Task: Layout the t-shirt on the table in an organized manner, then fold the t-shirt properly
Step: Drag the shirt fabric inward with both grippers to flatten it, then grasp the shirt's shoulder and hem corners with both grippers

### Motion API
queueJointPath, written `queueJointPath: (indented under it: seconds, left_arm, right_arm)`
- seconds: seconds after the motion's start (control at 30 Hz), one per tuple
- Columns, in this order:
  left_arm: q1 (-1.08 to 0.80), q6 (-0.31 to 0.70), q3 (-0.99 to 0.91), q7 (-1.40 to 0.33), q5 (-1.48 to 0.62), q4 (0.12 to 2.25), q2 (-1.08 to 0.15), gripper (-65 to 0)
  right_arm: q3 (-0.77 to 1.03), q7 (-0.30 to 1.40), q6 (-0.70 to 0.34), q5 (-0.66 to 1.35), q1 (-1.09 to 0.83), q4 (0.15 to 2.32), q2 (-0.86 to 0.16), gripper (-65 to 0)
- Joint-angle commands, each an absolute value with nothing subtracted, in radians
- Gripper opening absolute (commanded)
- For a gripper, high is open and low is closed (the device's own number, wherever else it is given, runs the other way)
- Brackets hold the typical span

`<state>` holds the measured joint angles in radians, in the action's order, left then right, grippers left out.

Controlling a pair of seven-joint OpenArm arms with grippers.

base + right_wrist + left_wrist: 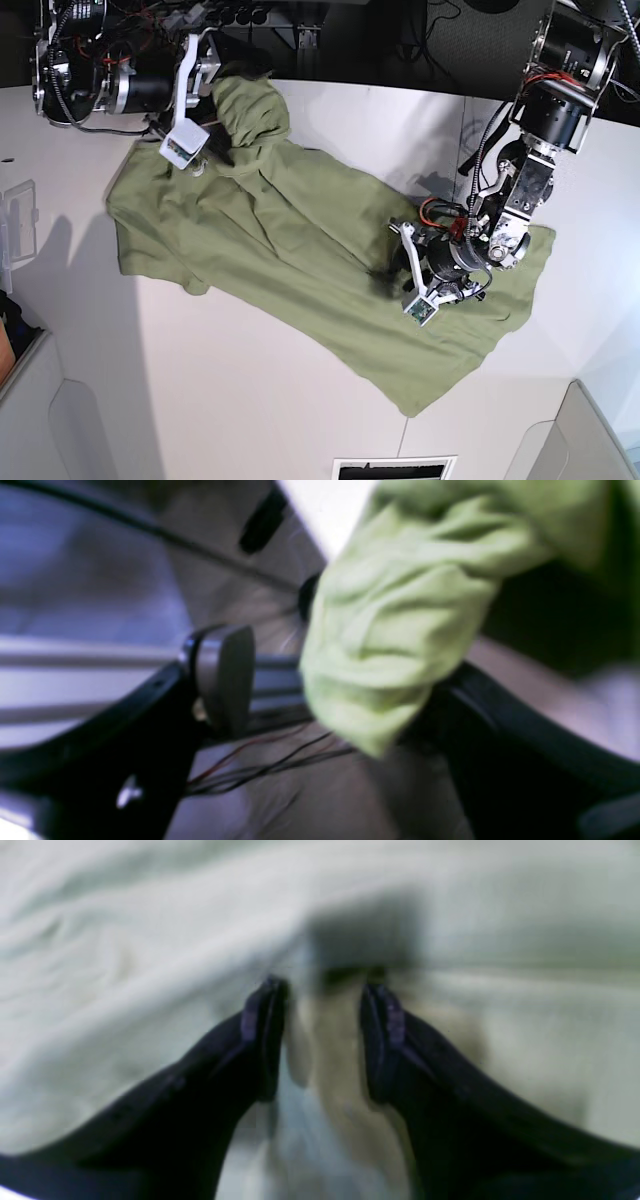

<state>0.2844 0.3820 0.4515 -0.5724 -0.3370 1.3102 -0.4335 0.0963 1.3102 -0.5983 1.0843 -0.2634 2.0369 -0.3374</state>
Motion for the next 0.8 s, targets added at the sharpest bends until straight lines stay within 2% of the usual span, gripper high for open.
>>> queueJointPath:
  seconds: [0.0, 0.17, 0.33, 0.57, 0.6, 0.63, 0.7, 0.77]
  left_arm:
    - [0.307, 0.385, 0.446, -0.583, -0.342, 1.369, -0.462, -36.5]
    - [0.307, 0.385, 0.446, -0.619, -0.45, 1.514, -0.578, -36.5]
    - [0.294, 0.385, 0.446, -0.62, -0.49, 1.527, -0.627, -36.5]
    - [0.224, 0.385, 0.445, -0.614, -0.49, 1.534, -0.637, -36.5]
    - [0.211, 0.385, 0.445, -0.609, -0.489, 1.541, -0.637, -36.5]
    - [0.198, 0.385, 0.445, -0.606, -0.489, 1.547, -0.637, -36.5]
    - [0.184, 0.385, 0.445, -0.606, -0.488, 1.554, -0.637, -36.5]
    - [0.179, 0.385, 0.445, -0.606, -0.487, 1.562, -0.637, -36.5]
  right_arm:
    - [0.135, 1.275, -0.61, 1.098, -0.254, 2.076, -0.346, -22.6]
    - [0.298, 1.204, -0.605, 1.026, -0.205, 2.113, -0.346, -22.6]
    - [0.385, 1.18, -0.599, 1.016, -0.164, 2.113, -0.345, -22.6]
    - [0.39, 0.924, -0.483, 0.633, -0.083, 2.015, -0.285, -24.1]
    - [0.39, 0.902, -0.481, 0.603, -0.069, 1.982, -0.276, -29.0]
    - [0.39, 0.891, -0.482, 0.585, -0.054, 1.945, -0.267, -38.3]
    - [0.388, 0.887, -0.483, 0.593, -0.025, 1.866, -0.263, -65.0]
    - [0.383, 0.885, -0.504, 0.594, -0.004, 1.784, -0.263, -65.0]
